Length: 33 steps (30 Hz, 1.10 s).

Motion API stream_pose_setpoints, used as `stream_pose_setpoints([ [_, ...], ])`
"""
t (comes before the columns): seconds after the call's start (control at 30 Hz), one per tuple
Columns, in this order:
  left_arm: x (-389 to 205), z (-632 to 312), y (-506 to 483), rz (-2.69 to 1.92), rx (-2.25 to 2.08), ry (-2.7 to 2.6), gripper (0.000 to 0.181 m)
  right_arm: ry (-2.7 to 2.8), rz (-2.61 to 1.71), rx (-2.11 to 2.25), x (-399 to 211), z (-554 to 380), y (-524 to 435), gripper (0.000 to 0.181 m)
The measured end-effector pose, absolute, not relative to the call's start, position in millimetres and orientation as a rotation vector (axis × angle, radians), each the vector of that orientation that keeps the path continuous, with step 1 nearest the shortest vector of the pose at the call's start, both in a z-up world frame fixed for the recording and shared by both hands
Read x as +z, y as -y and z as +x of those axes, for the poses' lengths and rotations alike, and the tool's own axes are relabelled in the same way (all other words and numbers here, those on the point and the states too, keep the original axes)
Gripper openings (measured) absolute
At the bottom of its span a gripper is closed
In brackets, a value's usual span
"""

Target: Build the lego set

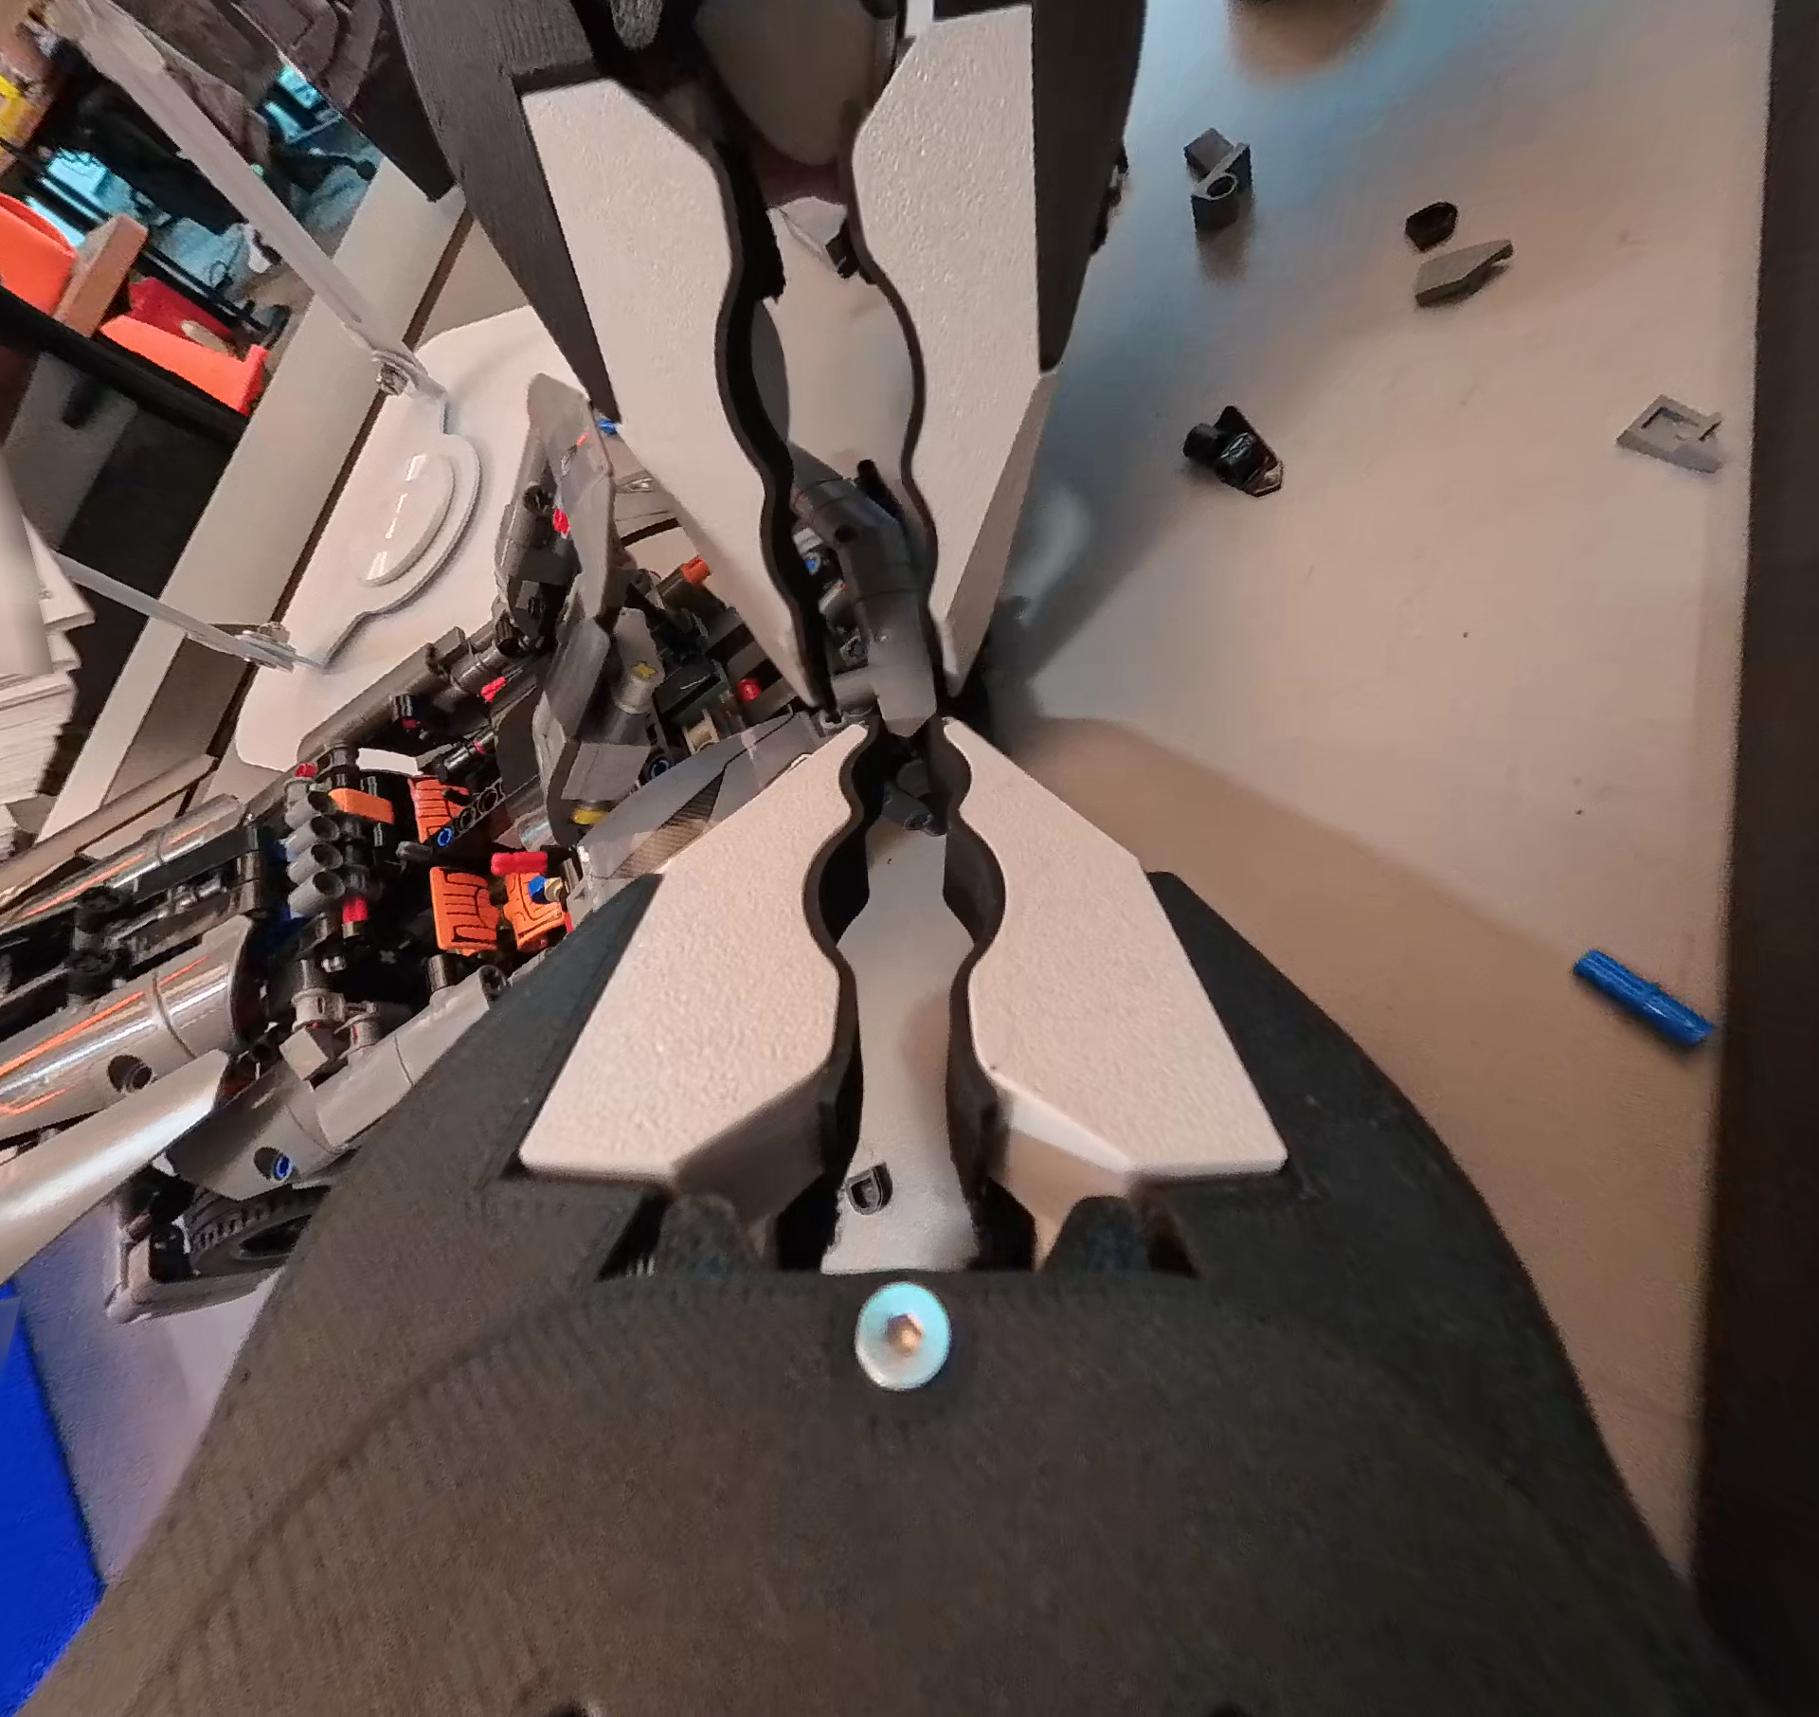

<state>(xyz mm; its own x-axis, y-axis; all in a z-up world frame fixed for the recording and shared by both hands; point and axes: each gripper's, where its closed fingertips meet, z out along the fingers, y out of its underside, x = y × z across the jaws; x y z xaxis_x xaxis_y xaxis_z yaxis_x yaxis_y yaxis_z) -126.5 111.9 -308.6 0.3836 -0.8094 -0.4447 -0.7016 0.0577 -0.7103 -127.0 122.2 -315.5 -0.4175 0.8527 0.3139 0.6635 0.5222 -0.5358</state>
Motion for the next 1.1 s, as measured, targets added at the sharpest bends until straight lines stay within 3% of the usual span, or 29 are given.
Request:
stream_pose_setpoints([
  [1.1,-302.2,-128.8,-112.0,-1.685,-0.240,-1.292,0.003,2.170,-1.325,0.652,-309.1,-129.4,-119.3,0.019],
])
